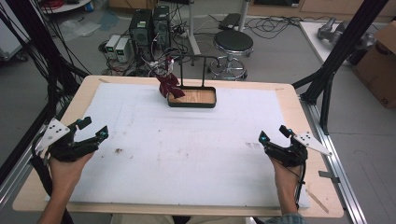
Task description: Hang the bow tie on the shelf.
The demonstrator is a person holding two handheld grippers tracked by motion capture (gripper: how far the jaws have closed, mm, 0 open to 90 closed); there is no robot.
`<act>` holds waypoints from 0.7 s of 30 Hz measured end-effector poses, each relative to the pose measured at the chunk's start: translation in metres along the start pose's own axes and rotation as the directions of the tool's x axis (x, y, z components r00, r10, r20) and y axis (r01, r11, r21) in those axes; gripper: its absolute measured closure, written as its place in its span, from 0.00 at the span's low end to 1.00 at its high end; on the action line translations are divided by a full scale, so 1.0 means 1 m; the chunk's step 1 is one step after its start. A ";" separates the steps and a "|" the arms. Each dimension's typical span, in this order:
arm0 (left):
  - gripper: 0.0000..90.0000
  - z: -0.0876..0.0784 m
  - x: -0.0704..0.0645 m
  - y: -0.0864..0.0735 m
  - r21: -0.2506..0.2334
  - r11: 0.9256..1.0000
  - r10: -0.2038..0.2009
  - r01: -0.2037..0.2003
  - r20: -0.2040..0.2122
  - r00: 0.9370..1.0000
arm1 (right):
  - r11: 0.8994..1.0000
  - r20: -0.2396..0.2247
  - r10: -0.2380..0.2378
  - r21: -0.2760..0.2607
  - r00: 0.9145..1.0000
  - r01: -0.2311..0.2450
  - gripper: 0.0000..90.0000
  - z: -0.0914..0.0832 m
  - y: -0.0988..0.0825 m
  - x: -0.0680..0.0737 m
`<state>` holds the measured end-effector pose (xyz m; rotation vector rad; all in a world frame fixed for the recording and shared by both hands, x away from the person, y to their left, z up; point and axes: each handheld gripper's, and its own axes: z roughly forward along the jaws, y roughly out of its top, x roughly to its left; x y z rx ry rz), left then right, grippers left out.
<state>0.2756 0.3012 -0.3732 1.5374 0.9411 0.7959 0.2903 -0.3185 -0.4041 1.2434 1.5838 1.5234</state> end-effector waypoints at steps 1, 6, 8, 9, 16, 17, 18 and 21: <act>0.32 -0.001 -0.001 -0.002 0.003 1.000 0.003 -0.003 -0.006 1.000 | 1.000 -0.001 -0.002 0.000 1.000 0.002 0.13 0.000 0.000 0.000; 0.31 -0.002 -0.004 -0.014 0.019 1.000 0.003 -0.003 -0.016 1.000 | 1.000 -0.002 -0.003 0.010 1.000 0.003 0.13 0.001 0.000 0.000; 0.31 -0.001 -0.004 -0.017 0.030 1.000 0.005 -0.005 -0.013 1.000 | 1.000 -0.006 0.000 0.013 1.000 0.000 0.13 0.001 -0.001 0.001; 0.31 0.000 -0.004 -0.019 0.038 0.999 0.005 -0.004 -0.013 1.000 | 1.000 -0.006 -0.002 0.015 1.000 0.002 0.13 0.002 -0.001 0.001; 0.30 0.002 -0.006 -0.023 0.055 0.998 0.010 -0.009 -0.014 1.000 | 1.000 -0.004 -0.006 0.015 1.000 0.006 0.13 0.002 -0.001 0.001; 0.30 0.003 -0.006 -0.024 0.057 0.998 0.012 -0.011 -0.015 1.000 | 1.000 -0.003 -0.003 0.017 1.000 0.003 0.13 0.002 -0.001 0.001; 0.30 0.003 -0.007 -0.024 0.060 0.998 0.014 -0.013 -0.015 1.000 | 1.000 -0.003 -0.003 0.016 1.000 0.003 0.13 0.002 -0.001 0.001; 0.30 0.004 -0.007 -0.025 0.063 0.998 0.014 -0.013 -0.015 1.000 | 1.000 -0.004 -0.007 0.017 1.000 0.007 0.13 0.002 -0.001 0.001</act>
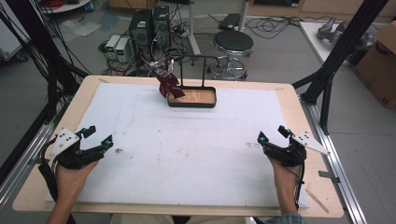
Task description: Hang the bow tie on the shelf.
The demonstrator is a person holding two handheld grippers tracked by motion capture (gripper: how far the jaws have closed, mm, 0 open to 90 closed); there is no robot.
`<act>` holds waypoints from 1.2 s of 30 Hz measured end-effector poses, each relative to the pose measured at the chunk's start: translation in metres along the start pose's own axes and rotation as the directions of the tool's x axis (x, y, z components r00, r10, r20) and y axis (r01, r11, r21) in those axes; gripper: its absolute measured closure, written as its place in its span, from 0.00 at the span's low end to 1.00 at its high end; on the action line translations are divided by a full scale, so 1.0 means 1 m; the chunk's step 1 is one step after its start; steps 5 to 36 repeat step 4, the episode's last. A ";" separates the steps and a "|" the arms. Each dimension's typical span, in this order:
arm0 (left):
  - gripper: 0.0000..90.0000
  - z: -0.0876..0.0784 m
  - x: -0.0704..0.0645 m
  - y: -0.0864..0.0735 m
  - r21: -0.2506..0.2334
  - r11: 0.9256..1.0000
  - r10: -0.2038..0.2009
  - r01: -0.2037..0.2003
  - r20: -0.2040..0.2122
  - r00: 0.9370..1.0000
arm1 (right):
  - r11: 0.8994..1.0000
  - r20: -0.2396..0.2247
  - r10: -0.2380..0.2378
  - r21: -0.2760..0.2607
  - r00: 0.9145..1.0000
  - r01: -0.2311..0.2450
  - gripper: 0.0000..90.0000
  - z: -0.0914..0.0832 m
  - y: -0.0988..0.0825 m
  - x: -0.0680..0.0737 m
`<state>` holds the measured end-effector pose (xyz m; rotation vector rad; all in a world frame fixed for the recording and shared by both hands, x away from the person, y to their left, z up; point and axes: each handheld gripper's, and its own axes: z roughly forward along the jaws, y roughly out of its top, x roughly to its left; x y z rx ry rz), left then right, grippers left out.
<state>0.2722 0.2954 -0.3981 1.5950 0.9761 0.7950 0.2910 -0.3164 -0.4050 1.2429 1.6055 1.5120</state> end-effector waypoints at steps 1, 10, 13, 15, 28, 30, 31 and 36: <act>0.30 0.000 0.000 0.000 0.000 1.000 0.000 0.000 0.000 1.000 | 1.000 0.001 -0.001 0.001 1.000 0.001 0.13 0.000 0.000 0.000; 0.30 0.000 0.001 0.000 -0.001 1.000 -0.001 0.001 0.002 1.000 | 1.000 -0.001 -0.003 0.001 1.000 0.003 0.13 0.001 0.000 0.001; 0.30 0.000 0.001 0.000 -0.001 1.000 -0.001 0.001 0.002 1.000 | 1.000 -0.001 -0.003 0.001 1.000 0.003 0.13 0.001 0.000 0.001; 0.30 0.000 0.001 0.000 -0.001 1.000 -0.001 0.001 0.002 1.000 | 1.000 -0.001 -0.003 0.001 1.000 0.003 0.13 0.001 0.000 0.001; 0.30 0.000 0.001 0.000 -0.001 1.000 -0.001 0.001 0.002 1.000 | 1.000 -0.001 -0.003 0.001 1.000 0.003 0.13 0.001 0.000 0.001; 0.30 0.000 0.001 0.000 -0.001 1.000 -0.001 0.001 0.002 1.000 | 1.000 -0.001 -0.003 0.001 1.000 0.003 0.13 0.001 0.000 0.001; 0.30 0.000 0.001 0.000 -0.001 1.000 -0.001 0.001 0.002 1.000 | 1.000 -0.001 -0.003 0.001 1.000 0.003 0.13 0.001 0.000 0.001; 0.30 0.000 0.001 0.000 -0.001 1.000 -0.001 0.001 0.002 1.000 | 1.000 -0.001 -0.003 0.001 1.000 0.003 0.13 0.001 0.000 0.001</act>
